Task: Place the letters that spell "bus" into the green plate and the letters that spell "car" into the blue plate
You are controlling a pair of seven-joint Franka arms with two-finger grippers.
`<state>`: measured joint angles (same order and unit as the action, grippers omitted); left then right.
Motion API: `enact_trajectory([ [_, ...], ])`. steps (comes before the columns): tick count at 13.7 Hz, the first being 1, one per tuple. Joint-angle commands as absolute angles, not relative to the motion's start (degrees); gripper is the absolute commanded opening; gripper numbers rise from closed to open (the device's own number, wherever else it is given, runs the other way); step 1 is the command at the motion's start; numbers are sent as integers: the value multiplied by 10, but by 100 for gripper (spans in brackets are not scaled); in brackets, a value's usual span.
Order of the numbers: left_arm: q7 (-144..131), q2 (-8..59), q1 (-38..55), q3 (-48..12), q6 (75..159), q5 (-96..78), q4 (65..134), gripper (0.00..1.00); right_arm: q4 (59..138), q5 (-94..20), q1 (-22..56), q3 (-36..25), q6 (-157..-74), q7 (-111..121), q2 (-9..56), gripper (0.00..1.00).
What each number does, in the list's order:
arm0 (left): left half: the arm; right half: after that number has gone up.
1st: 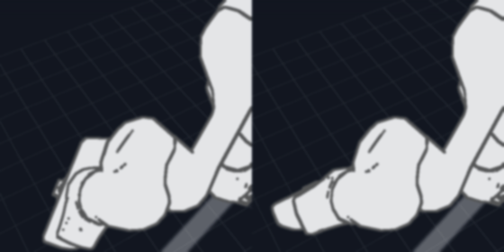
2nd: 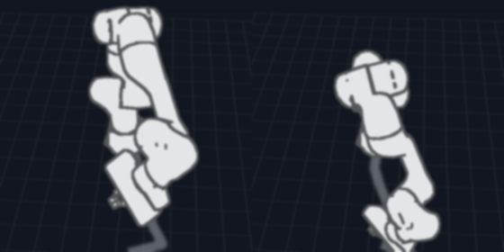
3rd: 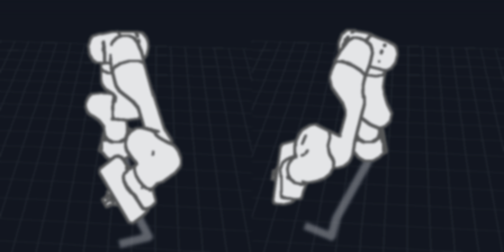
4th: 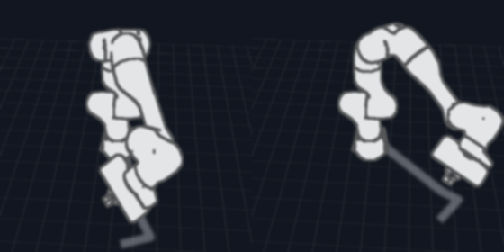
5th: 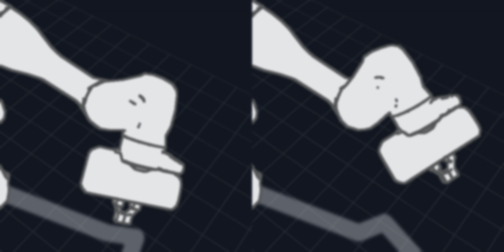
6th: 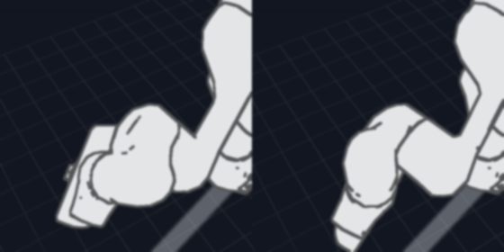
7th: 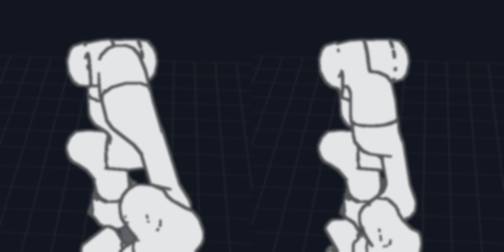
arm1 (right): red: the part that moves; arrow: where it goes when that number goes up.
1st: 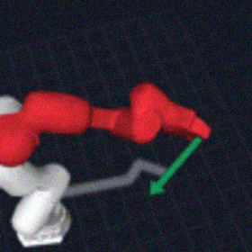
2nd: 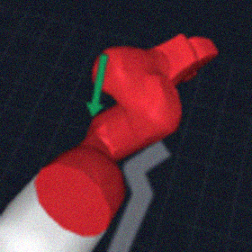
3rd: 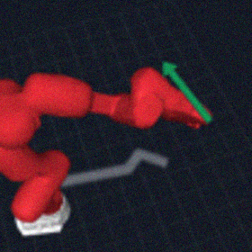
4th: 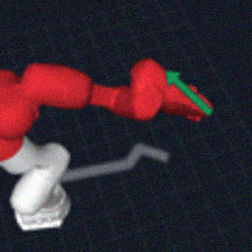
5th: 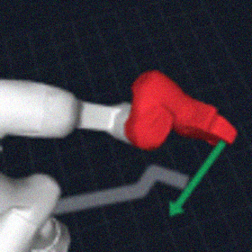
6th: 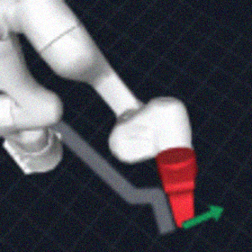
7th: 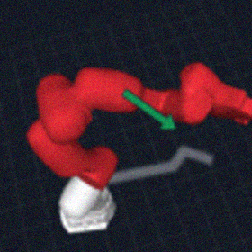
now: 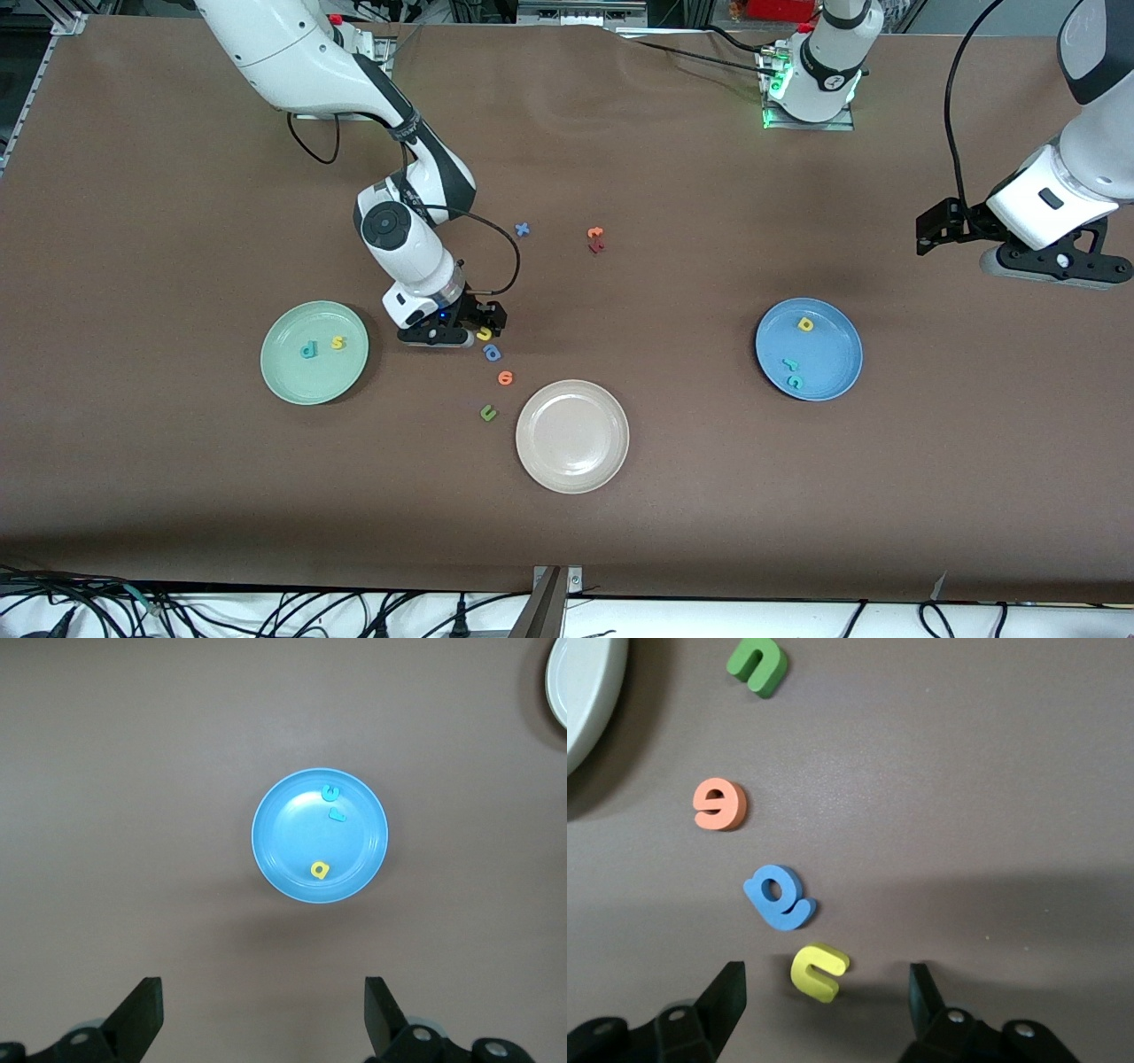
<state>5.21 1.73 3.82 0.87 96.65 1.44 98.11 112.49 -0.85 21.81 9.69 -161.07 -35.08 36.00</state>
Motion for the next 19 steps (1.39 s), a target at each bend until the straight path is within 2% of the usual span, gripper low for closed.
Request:
enact_trajectory([
  [1,62,4,39,9,955,21,979,100,1121,-9,224,97,-1634,-365,375,83],
  [11,67,7,43,6,918,18,962,100,1121,-8,234,93,-1634,-365,386,70],
  [18,69,4,47,-9,913,17,955,100,1116,-9,232,82,-1635,-366,387,69],
  [19,68,4,47,-13,913,17,955,100,1116,-9,232,82,-1635,-366,387,66],
])
